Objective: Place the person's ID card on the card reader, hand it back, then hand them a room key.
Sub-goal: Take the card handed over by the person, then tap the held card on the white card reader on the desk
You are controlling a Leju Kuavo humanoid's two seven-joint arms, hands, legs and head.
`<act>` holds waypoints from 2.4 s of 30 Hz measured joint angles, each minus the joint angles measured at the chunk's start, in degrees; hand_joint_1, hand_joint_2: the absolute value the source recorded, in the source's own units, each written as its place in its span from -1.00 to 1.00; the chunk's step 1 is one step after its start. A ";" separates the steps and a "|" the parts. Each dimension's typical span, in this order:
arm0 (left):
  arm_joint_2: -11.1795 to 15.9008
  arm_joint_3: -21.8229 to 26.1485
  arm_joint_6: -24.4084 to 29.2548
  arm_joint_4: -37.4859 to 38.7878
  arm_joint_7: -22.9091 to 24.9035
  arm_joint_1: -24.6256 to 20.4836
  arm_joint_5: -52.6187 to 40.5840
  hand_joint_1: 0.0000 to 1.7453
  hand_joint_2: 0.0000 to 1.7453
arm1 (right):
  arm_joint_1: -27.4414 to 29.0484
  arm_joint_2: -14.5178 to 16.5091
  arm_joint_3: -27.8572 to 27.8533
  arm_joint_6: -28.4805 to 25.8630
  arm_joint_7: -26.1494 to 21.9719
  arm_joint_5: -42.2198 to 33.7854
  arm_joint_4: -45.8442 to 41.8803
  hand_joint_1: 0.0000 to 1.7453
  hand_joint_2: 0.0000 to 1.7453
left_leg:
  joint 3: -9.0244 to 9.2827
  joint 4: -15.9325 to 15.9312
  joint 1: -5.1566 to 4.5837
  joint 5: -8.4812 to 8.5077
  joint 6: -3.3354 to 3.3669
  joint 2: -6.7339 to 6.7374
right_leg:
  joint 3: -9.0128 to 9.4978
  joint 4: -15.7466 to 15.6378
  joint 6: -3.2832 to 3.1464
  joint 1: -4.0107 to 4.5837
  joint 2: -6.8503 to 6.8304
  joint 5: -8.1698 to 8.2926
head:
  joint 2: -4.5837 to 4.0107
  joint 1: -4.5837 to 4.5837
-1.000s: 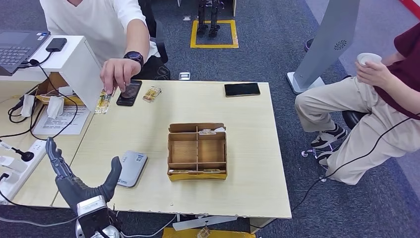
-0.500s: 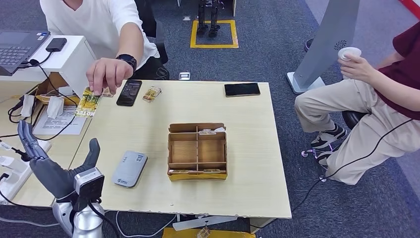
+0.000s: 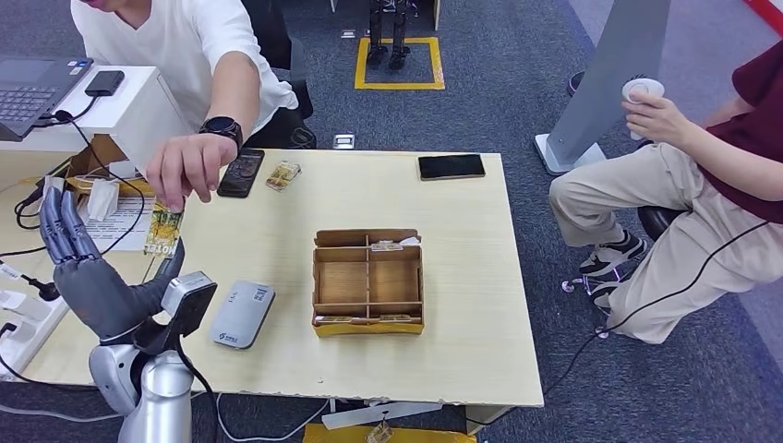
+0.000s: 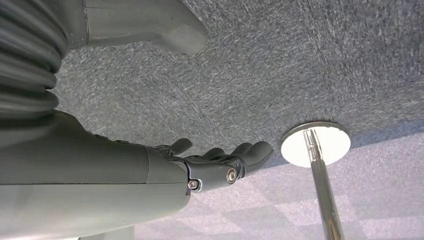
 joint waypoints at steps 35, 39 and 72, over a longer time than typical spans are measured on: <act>-0.35 -0.28 0.00 1.42 -1.48 -1.16 5.56 1.00 1.00 | -0.50 0.00 0.00 -0.01 -0.62 -0.72 0.34 -1.00 1.00 | 0.01 0.01 0.00 0.00 0.00 0.04 | -0.04 0.00 -0.01 0.00 0.06 0.02 | 0.00 0.00; -0.36 -0.32 0.00 1.43 -1.86 -1.19 5.83 1.00 1.00 | -0.63 0.00 0.00 -0.02 -0.64 -0.32 0.42 -1.00 1.00 | 0.01 0.01 0.00 0.00 0.00 0.05 | -0.05 0.00 -0.02 0.00 0.06 0.02 | 0.00 0.01; -0.37 1.88 0.09 1.40 -0.67 -0.29 -4.14 1.00 1.00 | -0.87 -0.28 0.00 -0.01 -1.02 -3.99 1.57 -1.00 1.00 | -0.06 0.00 0.00 0.00 0.00 0.03 | -0.01 0.00 -0.02 0.00 0.03 0.01 | 0.00 0.00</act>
